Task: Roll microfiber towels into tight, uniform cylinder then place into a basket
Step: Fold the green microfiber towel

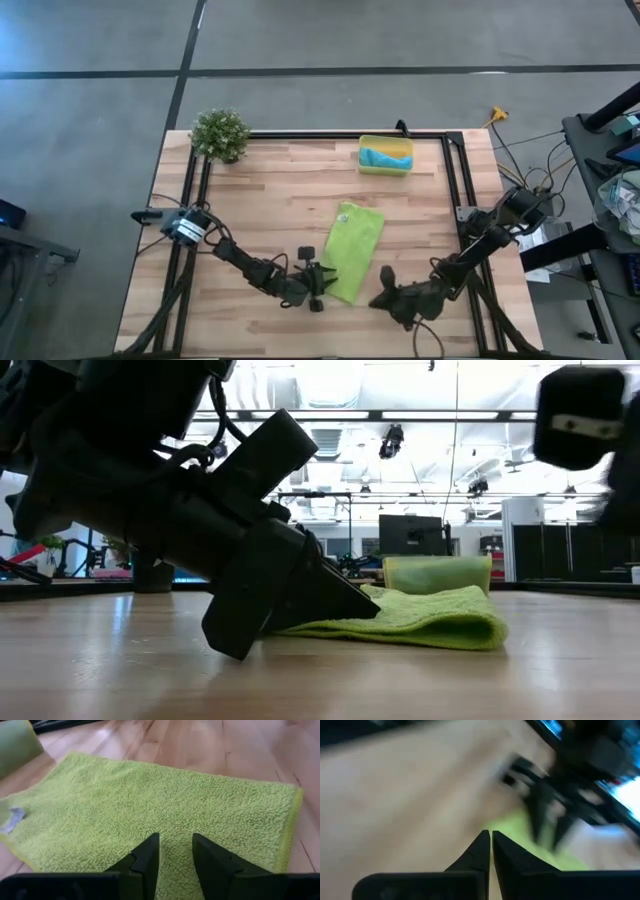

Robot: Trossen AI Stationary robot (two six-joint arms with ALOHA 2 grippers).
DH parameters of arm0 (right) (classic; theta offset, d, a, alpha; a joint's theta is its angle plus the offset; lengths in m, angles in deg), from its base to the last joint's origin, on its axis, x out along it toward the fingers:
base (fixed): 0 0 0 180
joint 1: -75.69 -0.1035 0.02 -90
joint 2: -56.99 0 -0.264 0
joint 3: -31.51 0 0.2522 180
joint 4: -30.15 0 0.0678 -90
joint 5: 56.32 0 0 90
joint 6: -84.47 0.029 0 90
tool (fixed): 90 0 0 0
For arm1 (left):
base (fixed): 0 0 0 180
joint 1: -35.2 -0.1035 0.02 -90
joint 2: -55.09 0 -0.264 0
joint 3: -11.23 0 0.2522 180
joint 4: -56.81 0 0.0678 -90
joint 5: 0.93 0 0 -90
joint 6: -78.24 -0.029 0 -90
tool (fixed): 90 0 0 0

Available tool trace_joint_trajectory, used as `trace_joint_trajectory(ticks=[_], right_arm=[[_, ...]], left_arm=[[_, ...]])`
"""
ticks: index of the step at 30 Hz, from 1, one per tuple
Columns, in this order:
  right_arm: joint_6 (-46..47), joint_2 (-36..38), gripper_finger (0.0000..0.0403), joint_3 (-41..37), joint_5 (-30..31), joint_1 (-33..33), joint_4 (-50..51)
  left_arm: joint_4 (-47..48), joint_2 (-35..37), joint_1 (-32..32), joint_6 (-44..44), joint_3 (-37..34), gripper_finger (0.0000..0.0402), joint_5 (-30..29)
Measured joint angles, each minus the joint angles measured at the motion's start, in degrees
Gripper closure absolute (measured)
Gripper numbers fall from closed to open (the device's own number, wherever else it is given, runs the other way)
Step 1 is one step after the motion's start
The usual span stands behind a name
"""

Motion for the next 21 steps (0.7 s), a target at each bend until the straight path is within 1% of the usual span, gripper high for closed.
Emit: trace_joint_trajectory(ticks=[2, 4, 6, 9, 14, 16, 19, 21], right_arm=[[0.4, 0.0, 0.0389, 0.7, 5.2, 0.2, 3.5], [-0.3, 0.0, 0.0387, 1.2, 7.2, 0.2, 6.5], [-0.6, 0.0, 0.0377, 1.3, 7.3, 0.0, 6.3], [-0.4, 0.0, 0.035, 1.7, 7.2, -0.1, 3.2], [2.0, 0.0, 0.0285, 2.1, 6.8, 0.1, 3.3], [2.1, 0.0, 0.0263, 2.1, 6.6, 0.3, 3.7], [0.8, -2.1, 0.0245, 2.6, 6.6, 0.7, 3.6], [-2.1, -5.5, 0.0243, 3.8, 6.8, 1.0, 3.6]], left_arm=[[-0.1, 0.0, 0.0, -0.3, 0.0, 0.0299, 0.0], [-0.1, 0.0, -0.2, -0.4, 0.0, 0.0299, 0.0], [-0.2, 0.0, -0.5, -0.8, 0.0, 0.0299, 0.0], [-0.4, 0.0, -1.0, -2.2, 0.2, 0.0299, 0.0], [-0.5, 0.0, -1.2, -3.1, 0.2, 0.0299, 0.1], [-0.5, 0.1, -1.2, -3.4, 0.2, 0.0299, 1.1], [-0.5, 0.1, -1.2, -3.7, 0.4, 0.0299, 1.5], [-0.4, 0.1, -1.4, -3.8, 0.5, 0.0299, 1.6]])
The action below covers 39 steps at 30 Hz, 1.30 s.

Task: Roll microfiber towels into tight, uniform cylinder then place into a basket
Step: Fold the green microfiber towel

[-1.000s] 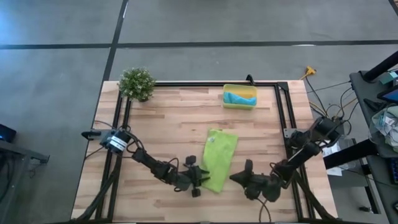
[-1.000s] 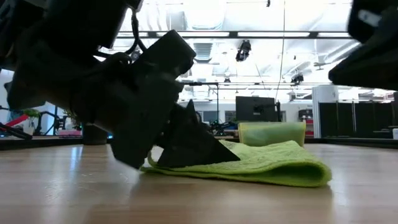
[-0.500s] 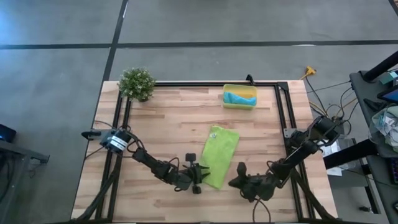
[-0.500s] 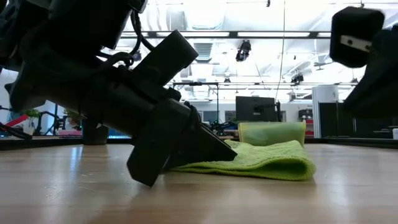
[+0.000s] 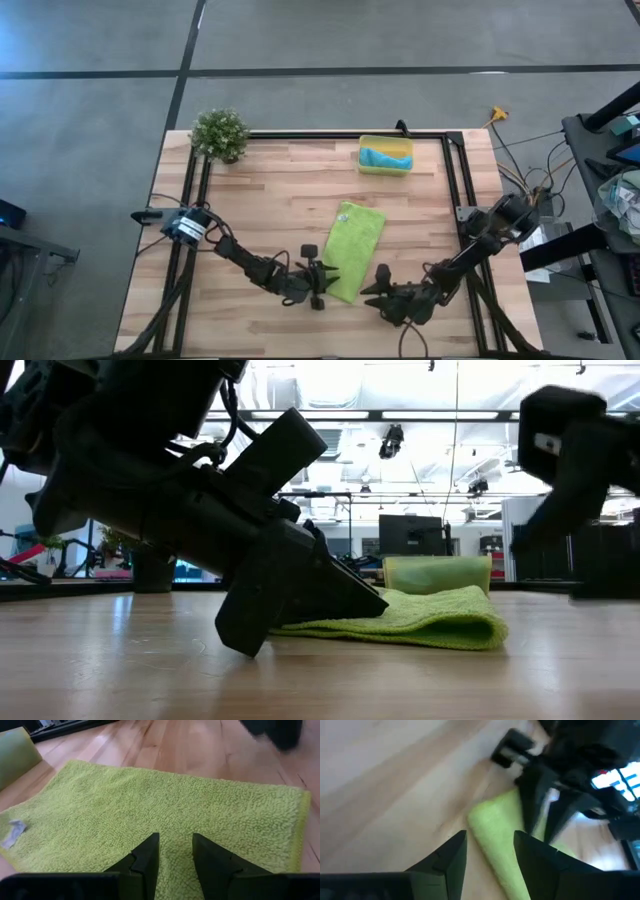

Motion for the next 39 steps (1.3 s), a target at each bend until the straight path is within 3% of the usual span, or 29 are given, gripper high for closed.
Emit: trace_joint_trajectory(ticks=[7, 9, 13, 17, 27, 39], right_arm=[[-6.0, -9.8, 0.0259, 10.4, 9.1, 0.3, 0.3], [-5.6, -9.8, 0.0264, 12.9, 9.0, 0.2, 5.8], [6.8, -8.0, 0.0272, 18.2, 6.7, 0.4, 25.7], [15.4, -7.5, 0.0273, 21.6, -0.1, 1.1, 38.0], [11.6, -9.3, 0.0263, 21.9, -2.0, 2.8, 33.9], [15.0, -10.5, 0.0274, 20.7, -2.4, 5.4, 30.2]], left_arm=[[-0.1, 0.1, -0.4, -1.3, -0.1, 0.0299, 0.2], [-0.2, 0.2, -0.5, -2.3, -0.3, 0.0299, 0.2], [-0.4, 0.2, -0.7, -3.8, -0.4, 0.0299, 0.2], [-0.3, 0.3, -0.8, -3.9, -0.5, 0.0299, 0.4], [-0.1, 0.3, -1.0, -4.0, -0.6, 0.0299, 1.8], [0.1, 0.3, -1.0, -3.8, -0.6, 0.0299, 2.0]])
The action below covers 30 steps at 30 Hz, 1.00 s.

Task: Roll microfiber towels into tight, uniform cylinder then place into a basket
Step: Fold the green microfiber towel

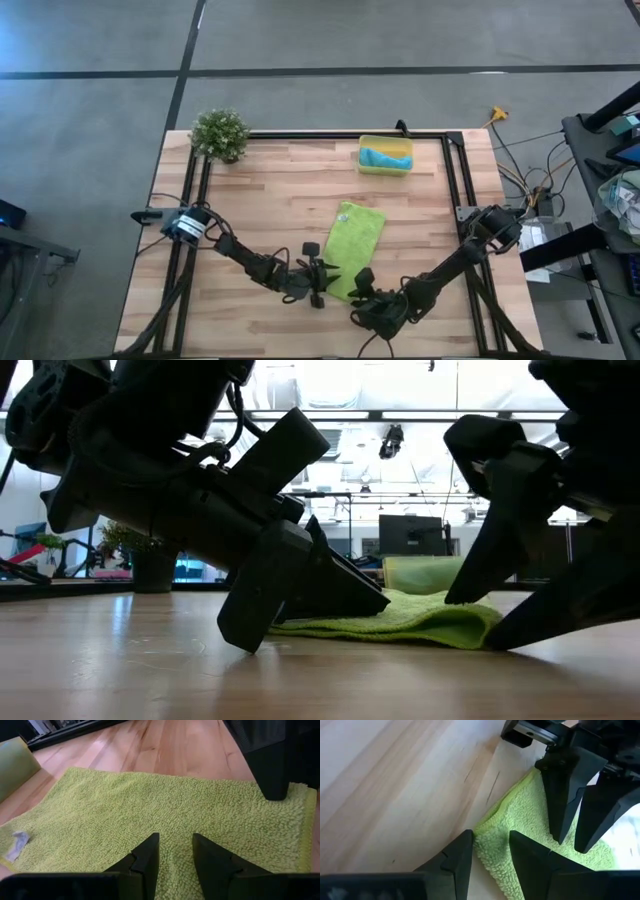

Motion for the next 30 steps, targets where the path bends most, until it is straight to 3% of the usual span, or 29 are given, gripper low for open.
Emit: trace_joint_trajectory(ticks=[8, 18, 24, 30], right_arm=[[0.8, 0.0, 0.0308, -0.2, -1.8, 0.1, -0.4], [-0.4, 0.1, 0.039, -0.3, -4.5, -1.2, -0.7], [0.5, 1.1, 0.0393, -0.4, -3.0, -1.3, -0.3], [2.3, 3.8, 0.0393, -0.9, -2.4, -2.7, 1.0]], left_arm=[[0.0, 0.0, 0.1, 0.0, 0.1, 0.0299, 0.6], [0.0, -0.1, 0.2, 0.2, 0.0, 0.0299, 0.8], [1.1, 0.8, 1.1, -0.1, -0.2, 0.0299, 1.0], [8.4, 7.5, 5.9, -3.1, 0.0, 0.0299, -2.7]])
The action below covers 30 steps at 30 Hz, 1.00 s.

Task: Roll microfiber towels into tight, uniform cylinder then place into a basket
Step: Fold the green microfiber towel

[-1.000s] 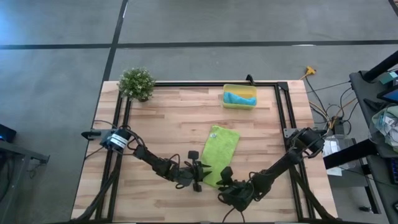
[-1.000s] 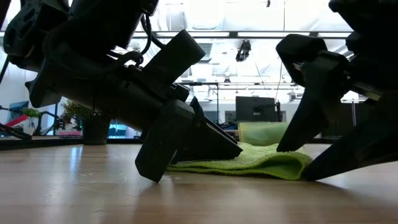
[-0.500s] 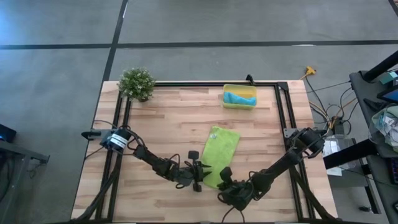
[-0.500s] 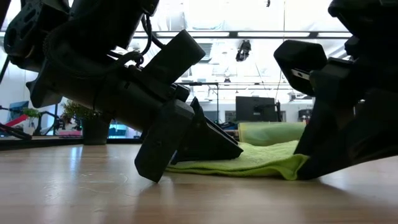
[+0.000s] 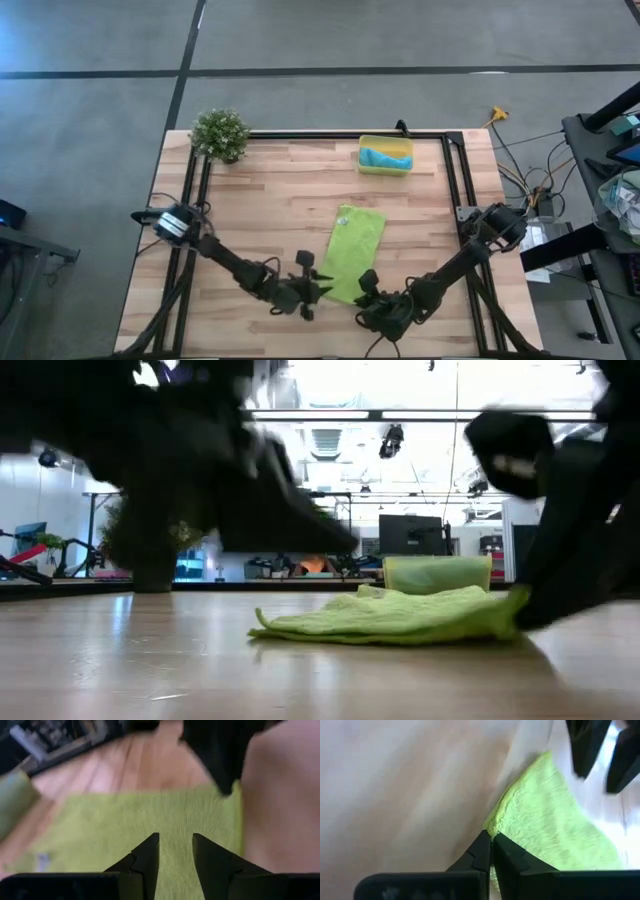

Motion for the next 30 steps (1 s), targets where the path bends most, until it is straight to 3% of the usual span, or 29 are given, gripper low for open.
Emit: trace_joint_trajectory(ticks=[4, 12, 19, 24, 30], right_arm=[[2.5, 2.5, 0.0394, -0.1, 2.8, -0.9, -1.5], [8.4, 5.2, 0.0394, -1.9, 7.1, -1.2, -3.1], [13.0, 6.5, 0.0394, -5.0, 14.0, -1.2, -2.7], [16.4, 8.8, 0.0394, -7.0, 14.4, -1.2, -2.9], [19.5, 9.3, 0.0394, -10.1, 10.8, -1.2, -2.2]], left_arm=[[-0.1, 3.1, 3.5, -2.1, 0.1, 0.0299, 0.3], [0.4, 1.1, 5.2, -6.1, 5.6, 0.0299, 2.8], [14.2, 0.6, 3.7, 3.7, 7.8, 0.0299, -1.1], [14.6, 0.6, 3.0, 5.7, 7.6, 0.0299, -1.2], [14.5, 0.7, 2.6, 5.7, 7.8, 0.0299, -1.3]])
